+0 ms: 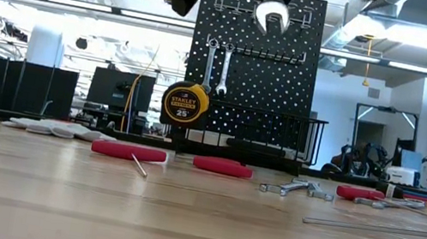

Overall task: Hang tools onto peg board
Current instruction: Hang the silver wrench on the peg board

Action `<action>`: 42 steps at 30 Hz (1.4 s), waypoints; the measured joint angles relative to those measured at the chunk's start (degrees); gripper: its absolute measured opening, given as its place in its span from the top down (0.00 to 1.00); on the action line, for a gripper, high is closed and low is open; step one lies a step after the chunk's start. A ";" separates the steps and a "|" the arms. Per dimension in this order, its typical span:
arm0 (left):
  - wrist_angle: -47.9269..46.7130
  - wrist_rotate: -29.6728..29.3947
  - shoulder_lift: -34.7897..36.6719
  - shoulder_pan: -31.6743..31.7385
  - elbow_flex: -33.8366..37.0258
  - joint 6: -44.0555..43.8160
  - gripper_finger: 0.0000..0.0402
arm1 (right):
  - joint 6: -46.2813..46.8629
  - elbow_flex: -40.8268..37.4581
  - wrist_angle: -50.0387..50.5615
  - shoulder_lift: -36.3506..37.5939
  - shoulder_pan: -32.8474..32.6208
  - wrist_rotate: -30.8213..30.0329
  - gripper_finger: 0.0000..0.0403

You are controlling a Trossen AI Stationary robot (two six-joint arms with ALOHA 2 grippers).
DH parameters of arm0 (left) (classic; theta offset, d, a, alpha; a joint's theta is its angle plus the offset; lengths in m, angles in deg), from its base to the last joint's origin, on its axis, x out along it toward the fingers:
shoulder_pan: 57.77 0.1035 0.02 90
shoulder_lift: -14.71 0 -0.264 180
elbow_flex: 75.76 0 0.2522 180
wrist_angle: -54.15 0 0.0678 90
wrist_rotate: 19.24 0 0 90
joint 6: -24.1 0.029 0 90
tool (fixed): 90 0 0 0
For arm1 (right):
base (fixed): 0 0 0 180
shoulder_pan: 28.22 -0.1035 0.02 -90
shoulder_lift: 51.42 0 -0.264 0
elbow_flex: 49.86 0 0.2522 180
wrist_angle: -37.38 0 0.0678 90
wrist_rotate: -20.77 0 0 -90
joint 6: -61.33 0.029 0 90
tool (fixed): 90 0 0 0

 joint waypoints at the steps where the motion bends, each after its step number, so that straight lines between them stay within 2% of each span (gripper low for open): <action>1: 0.05 0.05 0.00 -0.01 0.00 0.10 0.98 | 0.22 0.02 -0.92 -0.78 0.92 0.43 0.56; 8: -0.10 0.11 0.00 -0.04 0.00 0.39 0.97 | 3.30 0.04 -7.31 -5.43 4.64 0.76 0.61; 12: -0.14 0.22 -0.01 -0.04 0.00 0.54 0.97 | 4.19 0.04 -7.94 -6.86 5.52 4.90 0.66; 17: 0.05 0.15 -0.02 -0.07 0.00 1.67 0.97 | 2.85 0.09 -9.65 -7.27 5.24 5.55 0.81; 21: 0.47 -0.09 -0.02 -0.34 0.00 3.56 0.94 | 0.67 0.05 -11.03 -6.52 4.01 3.29 0.96; 29: 2.82 -0.56 -0.10 -1.16 0.02 7.56 0.80 | -1.25 -5.80 -25.31 -6.76 1.75 0.16 0.96; 33: 13.88 -1.10 -2.72 -1.09 1.52 13.13 0.73 | -2.94 -8.22 -34.74 -7.48 1.78 0.48 0.96; 37: 25.28 -0.83 -6.72 -0.90 2.40 18.19 0.70 | -3.63 -8.20 -35.22 -7.48 1.75 0.88 0.96; 42: 29.54 -1.57 -7.74 -0.90 2.38 20.58 0.71 | -4.82 -8.20 -35.14 -7.48 1.12 0.83 0.96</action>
